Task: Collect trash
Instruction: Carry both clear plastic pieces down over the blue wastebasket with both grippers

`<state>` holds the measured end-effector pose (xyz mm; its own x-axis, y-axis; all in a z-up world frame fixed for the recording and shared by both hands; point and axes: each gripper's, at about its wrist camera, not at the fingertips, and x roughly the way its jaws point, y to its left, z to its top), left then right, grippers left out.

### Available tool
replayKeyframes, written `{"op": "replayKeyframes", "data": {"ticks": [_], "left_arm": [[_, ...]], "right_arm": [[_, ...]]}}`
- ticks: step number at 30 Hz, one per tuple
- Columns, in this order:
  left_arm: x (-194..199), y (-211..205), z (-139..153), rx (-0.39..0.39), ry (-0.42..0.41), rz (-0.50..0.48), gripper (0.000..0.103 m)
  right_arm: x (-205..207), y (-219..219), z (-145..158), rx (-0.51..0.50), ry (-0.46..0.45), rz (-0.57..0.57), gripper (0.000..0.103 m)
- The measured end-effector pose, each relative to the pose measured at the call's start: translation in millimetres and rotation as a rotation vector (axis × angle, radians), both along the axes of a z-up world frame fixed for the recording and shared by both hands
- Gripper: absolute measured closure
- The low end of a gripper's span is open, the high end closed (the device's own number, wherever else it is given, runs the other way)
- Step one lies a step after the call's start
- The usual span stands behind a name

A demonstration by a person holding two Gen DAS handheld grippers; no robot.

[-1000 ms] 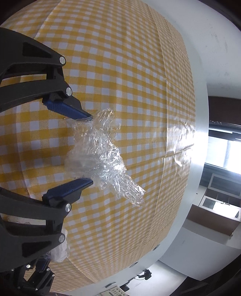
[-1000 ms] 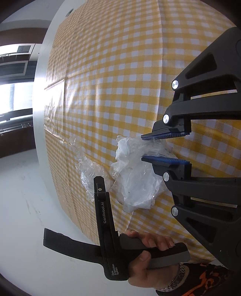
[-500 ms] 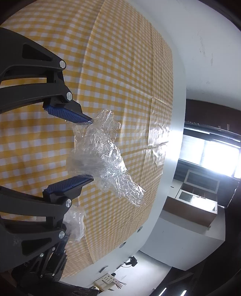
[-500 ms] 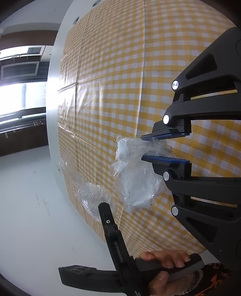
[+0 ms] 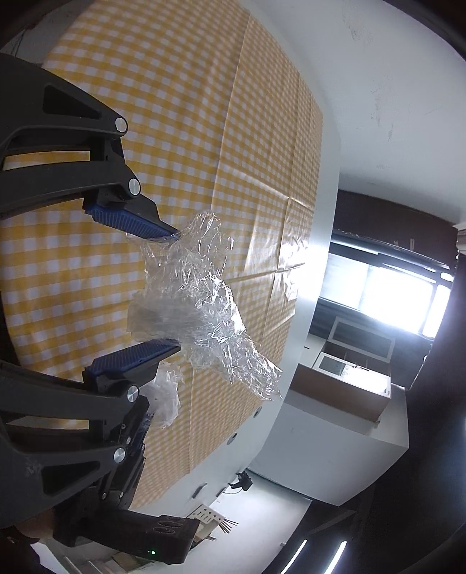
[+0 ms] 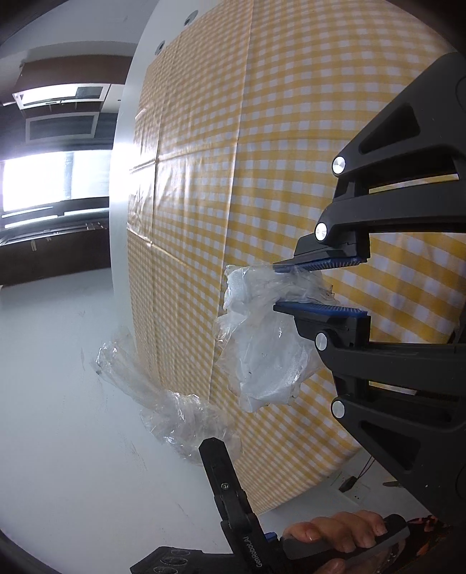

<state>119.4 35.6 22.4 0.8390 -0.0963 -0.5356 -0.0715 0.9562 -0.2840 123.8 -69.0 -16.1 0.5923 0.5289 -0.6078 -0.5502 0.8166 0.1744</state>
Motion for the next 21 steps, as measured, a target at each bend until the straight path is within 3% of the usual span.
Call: {"op": "replayKeyframes", "data": {"ticks": [9,21], "left_arm": [[-63,-31,-11,0.032,-0.015,-0.018,0.048],[-131,-36,-32,0.029,0.002,-0.048,0.048]], "right_arm": [[-62,-13,-4,0.000,-0.035,0.031,0.087],[-131,-33,-19,-0.007,-0.048,0.051,0.087]]}}
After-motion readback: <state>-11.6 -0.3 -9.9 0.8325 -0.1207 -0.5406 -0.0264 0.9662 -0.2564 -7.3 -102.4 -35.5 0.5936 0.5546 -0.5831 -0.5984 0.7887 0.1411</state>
